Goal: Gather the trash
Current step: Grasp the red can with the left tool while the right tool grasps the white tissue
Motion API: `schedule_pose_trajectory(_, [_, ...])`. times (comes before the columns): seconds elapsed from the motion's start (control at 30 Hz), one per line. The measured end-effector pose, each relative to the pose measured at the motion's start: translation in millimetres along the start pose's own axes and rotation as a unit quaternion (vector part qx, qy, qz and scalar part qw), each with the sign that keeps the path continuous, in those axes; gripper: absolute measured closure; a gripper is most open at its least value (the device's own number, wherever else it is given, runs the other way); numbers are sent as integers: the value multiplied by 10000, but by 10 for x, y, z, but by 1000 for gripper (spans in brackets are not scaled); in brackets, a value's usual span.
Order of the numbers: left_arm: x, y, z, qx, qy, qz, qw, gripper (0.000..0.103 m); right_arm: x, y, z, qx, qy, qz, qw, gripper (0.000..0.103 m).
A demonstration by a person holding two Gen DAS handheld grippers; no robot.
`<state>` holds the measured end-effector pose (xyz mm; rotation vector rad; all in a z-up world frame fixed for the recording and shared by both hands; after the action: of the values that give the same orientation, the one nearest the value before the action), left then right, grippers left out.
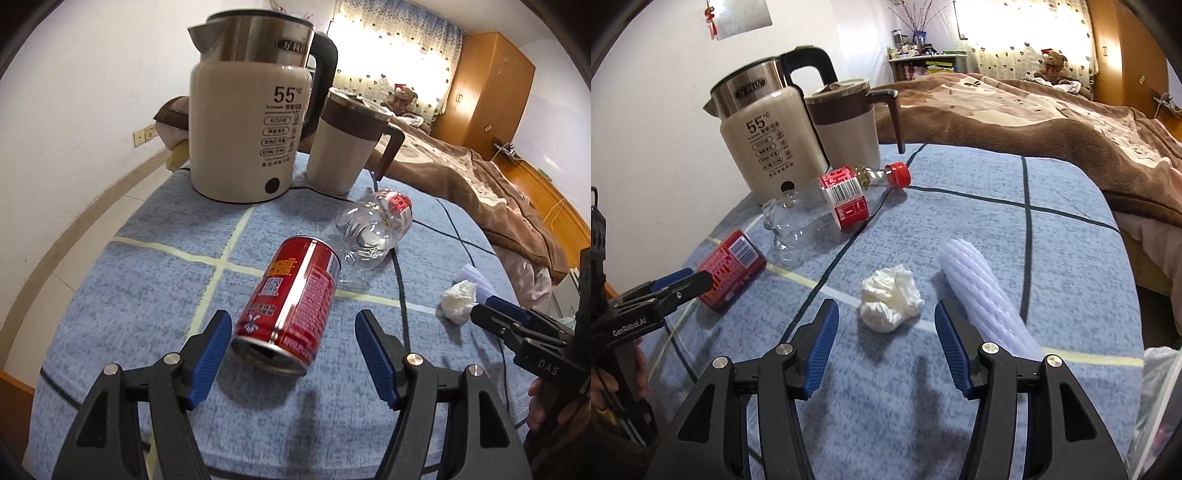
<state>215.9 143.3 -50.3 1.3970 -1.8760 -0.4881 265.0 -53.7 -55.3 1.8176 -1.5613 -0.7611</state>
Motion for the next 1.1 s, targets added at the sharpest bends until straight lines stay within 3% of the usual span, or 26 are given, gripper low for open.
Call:
schedule_pose_trajectory(0.47, [-30, -232, -100, -165, -151, 92, 9997, 32, 11, -238, -55, -198, -100, 53, 9997, 48])
schedule_pose_trajectory(0.63, [-24, -245, -117, -160, -202, 104, 9996, 36, -3, -277, -51, -246, -116, 40, 9996, 48])
schedule_pose_trajectory(0.77, [-43, -252, -121, -163, -162, 88, 9997, 43, -32, -288, -44, -247, -40, 95, 9996, 62])
schedule_pose_trajectory(1.1, [-6, -240, -108, -139, -245, 25, 9996, 44, -46, -249, -27, -153, -21, 69, 9999, 70])
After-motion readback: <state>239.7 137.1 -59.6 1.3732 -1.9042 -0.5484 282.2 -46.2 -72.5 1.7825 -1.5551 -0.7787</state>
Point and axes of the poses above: each gripper's, at about its wrist camera, not at the fingertips, and y roughly against the way its jaws point, x to its right, z to its underside, the point moved 3 cm from there along -y, roughly the way its jaws point, and after that the axes turned 11 degrees about z, right-handed, at the moved point
